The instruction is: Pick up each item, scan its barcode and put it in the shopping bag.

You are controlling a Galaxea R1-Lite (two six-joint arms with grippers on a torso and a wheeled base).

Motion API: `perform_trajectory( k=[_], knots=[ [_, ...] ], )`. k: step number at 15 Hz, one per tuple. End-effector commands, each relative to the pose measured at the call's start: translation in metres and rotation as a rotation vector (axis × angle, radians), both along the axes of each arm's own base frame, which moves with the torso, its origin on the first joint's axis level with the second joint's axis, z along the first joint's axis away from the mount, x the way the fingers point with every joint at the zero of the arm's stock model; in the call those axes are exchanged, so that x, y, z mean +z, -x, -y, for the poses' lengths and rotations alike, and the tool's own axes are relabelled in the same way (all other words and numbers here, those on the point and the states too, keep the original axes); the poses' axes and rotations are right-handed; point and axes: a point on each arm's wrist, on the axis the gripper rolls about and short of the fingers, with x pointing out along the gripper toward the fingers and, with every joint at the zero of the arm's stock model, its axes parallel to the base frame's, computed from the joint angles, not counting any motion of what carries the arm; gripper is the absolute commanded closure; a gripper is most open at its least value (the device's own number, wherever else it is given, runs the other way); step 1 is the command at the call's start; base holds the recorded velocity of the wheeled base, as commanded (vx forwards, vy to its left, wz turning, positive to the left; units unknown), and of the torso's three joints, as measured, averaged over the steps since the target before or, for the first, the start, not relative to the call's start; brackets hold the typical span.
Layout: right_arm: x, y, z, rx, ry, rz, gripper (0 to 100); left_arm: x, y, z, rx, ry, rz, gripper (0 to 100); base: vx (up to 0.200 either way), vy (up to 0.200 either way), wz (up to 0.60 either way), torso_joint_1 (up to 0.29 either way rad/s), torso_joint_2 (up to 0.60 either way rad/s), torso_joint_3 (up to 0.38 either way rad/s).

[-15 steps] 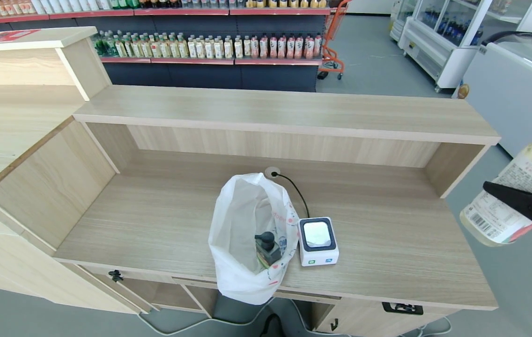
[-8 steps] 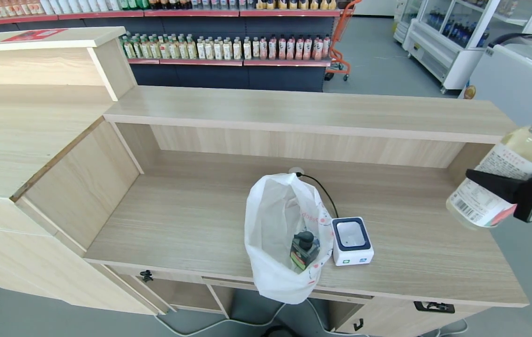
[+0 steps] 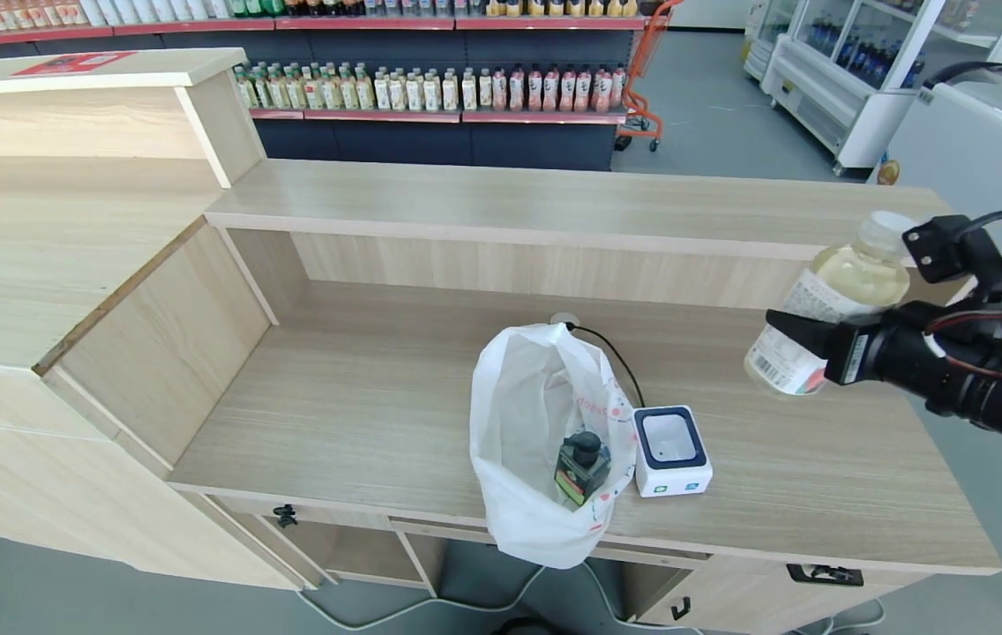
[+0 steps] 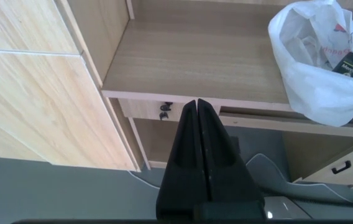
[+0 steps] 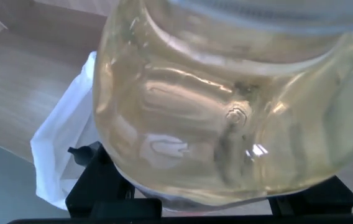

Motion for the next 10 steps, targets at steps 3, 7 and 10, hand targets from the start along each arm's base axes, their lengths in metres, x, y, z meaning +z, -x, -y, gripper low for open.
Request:
perform_trajectory(
  k=[3,7,10],
  knots=[
    [-0.054,-0.047,-0.029,0.086,0.058,-0.023,100,0.0,0.0,0.0,0.0,-0.001,-0.002,100,0.0,0.0,0.0,0.0,0.0,0.0],
    [-0.076,-0.078,-0.063,0.204,0.054,0.006,100,0.0,0.0,0.0,0.0,-0.001,-0.002,100,0.0,0.0,0.0,0.0,0.0,0.0],
    [-0.091,-0.089,-0.081,0.245,0.065,-0.009,100,0.0,0.0,0.0,0.0,0.0,-0.002,100,0.0,0.0,0.0,0.0,0.0,0.0]
  ],
)
